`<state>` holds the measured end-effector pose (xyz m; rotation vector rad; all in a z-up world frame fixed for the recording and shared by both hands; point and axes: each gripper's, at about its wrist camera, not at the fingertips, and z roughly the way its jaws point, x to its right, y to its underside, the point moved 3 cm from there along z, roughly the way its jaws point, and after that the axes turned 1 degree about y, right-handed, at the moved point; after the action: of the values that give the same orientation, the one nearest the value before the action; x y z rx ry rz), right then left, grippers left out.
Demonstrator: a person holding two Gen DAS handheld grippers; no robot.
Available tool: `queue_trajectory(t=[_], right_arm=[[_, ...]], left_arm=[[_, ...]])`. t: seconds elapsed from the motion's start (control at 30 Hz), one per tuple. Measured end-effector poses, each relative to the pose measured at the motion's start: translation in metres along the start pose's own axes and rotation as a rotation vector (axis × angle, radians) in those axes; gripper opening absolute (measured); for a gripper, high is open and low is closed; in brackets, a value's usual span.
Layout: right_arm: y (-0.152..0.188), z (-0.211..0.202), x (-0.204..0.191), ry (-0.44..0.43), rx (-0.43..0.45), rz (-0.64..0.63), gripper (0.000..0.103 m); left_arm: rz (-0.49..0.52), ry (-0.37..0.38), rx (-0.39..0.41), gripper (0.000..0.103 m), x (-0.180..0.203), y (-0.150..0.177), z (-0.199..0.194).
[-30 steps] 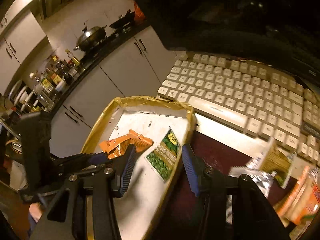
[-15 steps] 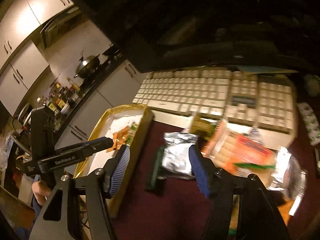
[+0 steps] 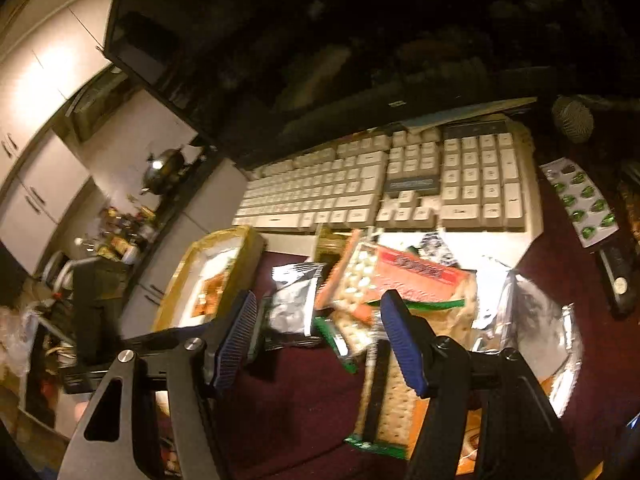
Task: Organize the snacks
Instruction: 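Move both open tools back toward the snack pile, then grasp dark green packet with left tool while right tool grasps cracker pack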
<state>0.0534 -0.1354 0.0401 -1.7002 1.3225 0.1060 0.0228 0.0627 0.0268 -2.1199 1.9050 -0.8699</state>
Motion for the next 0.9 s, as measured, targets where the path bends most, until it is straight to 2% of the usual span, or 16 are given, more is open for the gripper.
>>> queue_trajectory(t=[0.23,0.3,0.43,0.5,0.53,0.57,0.73,0.9], right_arm=[[0.001,-0.008,-0.008,-0.026,0.023,-0.012,0.064],[0.001,-0.011,-0.008,-0.025,0.030,-0.014,0.064],[0.002,-0.012,0.000,0.001,0.033,0.007,0.064],[0.002,-0.011,0.005,0.014,0.028,0.019,0.064],[0.003,-0.010,0.008,0.027,0.018,0.021,0.065],[0.004,-0.008,0.011,0.041,0.010,0.024,0.065],[0.008,0.000,0.021,0.079,-0.020,0.047,0.065],[0.010,-0.001,0.018,0.075,-0.026,0.030,0.065]], left_arm=[[-0.040,-0.029,-0.026,0.071,0.004,0.002,0.028],[-0.012,-0.084,0.001,0.071,0.007,0.004,0.032],[0.022,-0.138,0.043,0.071,0.010,0.008,0.035],[0.036,-0.159,0.065,0.059,0.011,0.012,0.035],[0.054,-0.175,0.073,0.048,0.013,0.014,0.034],[0.066,-0.173,0.077,0.044,0.014,0.015,0.034],[0.053,-0.154,0.141,0.033,0.013,0.022,0.023],[0.023,-0.173,0.147,0.034,0.011,0.023,0.023]])
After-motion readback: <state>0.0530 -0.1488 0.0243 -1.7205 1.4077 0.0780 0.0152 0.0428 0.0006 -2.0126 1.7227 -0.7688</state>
